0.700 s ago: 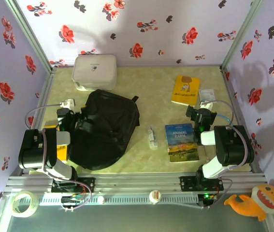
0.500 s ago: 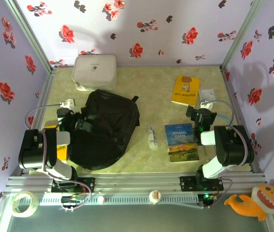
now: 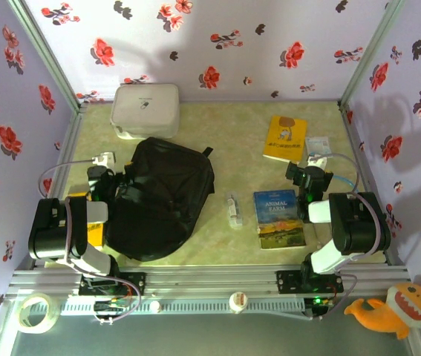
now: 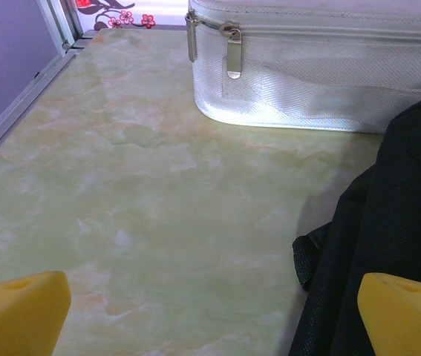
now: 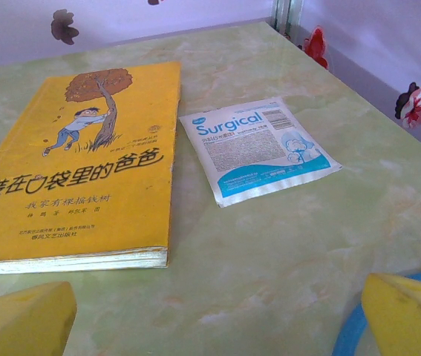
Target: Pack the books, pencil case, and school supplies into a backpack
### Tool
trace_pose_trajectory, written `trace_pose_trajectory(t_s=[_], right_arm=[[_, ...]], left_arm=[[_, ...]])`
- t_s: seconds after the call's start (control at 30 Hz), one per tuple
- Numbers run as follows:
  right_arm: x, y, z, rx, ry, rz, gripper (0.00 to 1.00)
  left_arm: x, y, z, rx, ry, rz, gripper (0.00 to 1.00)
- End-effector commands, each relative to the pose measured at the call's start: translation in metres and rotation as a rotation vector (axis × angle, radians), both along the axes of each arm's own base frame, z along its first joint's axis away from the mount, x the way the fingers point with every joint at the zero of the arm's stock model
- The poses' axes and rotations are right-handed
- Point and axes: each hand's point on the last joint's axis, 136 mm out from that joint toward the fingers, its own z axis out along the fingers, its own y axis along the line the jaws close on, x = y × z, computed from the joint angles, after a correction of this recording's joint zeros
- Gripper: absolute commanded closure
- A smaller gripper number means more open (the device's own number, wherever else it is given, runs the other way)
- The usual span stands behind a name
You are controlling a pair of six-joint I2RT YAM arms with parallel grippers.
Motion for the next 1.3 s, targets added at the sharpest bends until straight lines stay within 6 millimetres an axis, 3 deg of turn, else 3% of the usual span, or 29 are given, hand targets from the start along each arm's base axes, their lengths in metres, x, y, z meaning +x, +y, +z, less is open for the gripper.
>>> trace_pose_trajectory(t_s=[0.0,0.33,0.57,0.67,0.83,1.0,1.13,1.27], right_arm=[[0.006,-0.001,0.010,0.005,-0.028,-0.003,0.01],[0.004,-0.002,0.017,0.000,-0.040,-0.004,0.01],[0.003,-0.008,0.066,-0.018,-0.021,-0.075,0.01],[0.007,0.002,0.094,0.074,-0.067,-0.081,0.01],[0.021,0.041,0.129,0.227,0.022,0.012,0.01],[0.022,0.094,0.133,0.365,0.165,0.128,0.01],[0.017,0.168,0.117,0.617,0.270,0.346,0.01],[0.000,0.247,0.097,0.702,0.415,0.535,0.06]], left_arm=[[0.005,-0.005,0.006,0.020,-0.018,-0.033,0.00],[0.003,-0.005,0.009,0.019,-0.037,-0.029,0.00],[-0.012,0.006,0.047,0.034,-0.083,0.037,0.00],[-0.017,0.007,0.073,-0.032,-0.101,0.069,0.00],[-0.028,0.005,0.107,-0.227,-0.055,0.141,0.00],[-0.051,-0.002,0.106,-0.364,0.117,0.186,0.00],[-0.071,-0.011,0.094,-0.427,0.203,0.187,0.00],[-0.080,-0.024,0.086,-0.460,0.214,0.120,0.00]])
